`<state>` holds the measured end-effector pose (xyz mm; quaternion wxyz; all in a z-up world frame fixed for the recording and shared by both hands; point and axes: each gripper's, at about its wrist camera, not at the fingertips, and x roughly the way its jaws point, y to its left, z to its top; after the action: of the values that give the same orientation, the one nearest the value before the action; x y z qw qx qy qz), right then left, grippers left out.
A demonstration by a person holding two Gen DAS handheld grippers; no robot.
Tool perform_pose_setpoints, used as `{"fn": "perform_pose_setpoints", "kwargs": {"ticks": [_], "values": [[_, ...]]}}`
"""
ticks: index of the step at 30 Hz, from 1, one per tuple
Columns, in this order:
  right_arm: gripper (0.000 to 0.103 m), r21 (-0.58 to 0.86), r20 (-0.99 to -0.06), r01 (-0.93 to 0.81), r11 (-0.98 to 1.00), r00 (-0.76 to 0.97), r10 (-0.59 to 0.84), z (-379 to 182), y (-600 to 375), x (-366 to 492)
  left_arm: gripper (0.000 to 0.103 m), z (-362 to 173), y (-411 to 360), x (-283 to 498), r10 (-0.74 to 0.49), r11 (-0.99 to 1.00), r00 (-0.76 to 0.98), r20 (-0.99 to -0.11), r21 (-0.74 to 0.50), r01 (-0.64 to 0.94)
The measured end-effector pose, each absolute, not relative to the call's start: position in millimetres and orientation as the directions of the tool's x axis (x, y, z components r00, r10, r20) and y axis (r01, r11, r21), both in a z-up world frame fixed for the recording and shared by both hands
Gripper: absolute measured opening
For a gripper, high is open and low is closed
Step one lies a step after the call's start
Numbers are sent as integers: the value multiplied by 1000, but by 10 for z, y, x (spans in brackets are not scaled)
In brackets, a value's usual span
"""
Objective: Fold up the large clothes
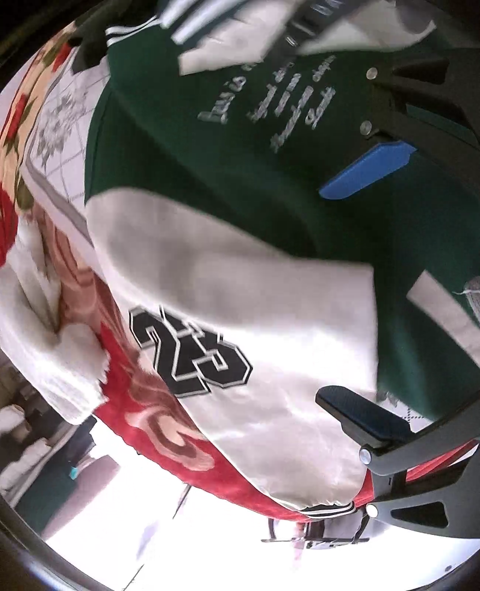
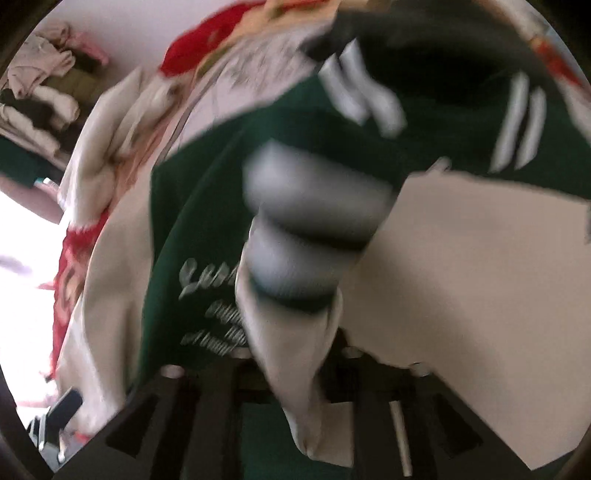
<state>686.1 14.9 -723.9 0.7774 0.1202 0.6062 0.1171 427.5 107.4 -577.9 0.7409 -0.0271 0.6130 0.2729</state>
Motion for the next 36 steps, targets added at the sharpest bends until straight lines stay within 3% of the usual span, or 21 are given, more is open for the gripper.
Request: {"fn": "perform_pose_setpoints", "kwargs": {"ticks": [1, 4, 7, 9, 15, 20, 24, 27, 32, 36], "values": [[43, 383, -896, -41, 923, 228, 382, -7211, 151, 6814, 103, -5750, 1087, 4266, 365, 850, 102, -925, 287, -441], [57, 556, -801, -34, 831, 245, 546, -6983, 68, 6607, 103, -5651, 1231, 4189, 331, 857, 119, -936, 246, -452], [57, 650, -726, 23, 760, 315, 611, -6747, -122, 6387, 103, -5576, 1414, 4047, 286, 850, 116, -951, 195, -489], [57, 652, -727, 88, 753, 354, 588, -6668, -161, 6342, 103, -5554, 1554, 3929, 249, 835, 102, -963, 160, -526], [57, 448, -825, 145, 882, 448, 345, -6515, -43, 6167, 103, -5629, 2072, 3459, 115, 741, 66, -991, 41, -670], [57, 225, -831, 206, 952, 551, 77, -6135, 179, 5660, 103, -5735, 2665, 2963, -10, 601, 73, -997, -64, -797], [57, -5, -819, 302, 953, 546, -177, -5892, 245, 5157, 103, -5877, 3218, 2547, -22, 467, 58, -998, -61, -882], [57, -117, -793, 338, 934, 534, -292, -5792, 164, 4929, 102, -6094, 3643, 2257, -55, 308, 42, -998, -57, -950], [57, -115, -824, 412, 904, 469, -318, -5850, -168, 4843, 101, -6282, 4065, 2113, -69, 136, 98, -993, -107, -985], [57, -109, -845, 359, 927, 458, -277, -6015, -115, 4964, 99, -6243, 4276, 2236, 10, 69, 125, -992, -124, -990]]}}
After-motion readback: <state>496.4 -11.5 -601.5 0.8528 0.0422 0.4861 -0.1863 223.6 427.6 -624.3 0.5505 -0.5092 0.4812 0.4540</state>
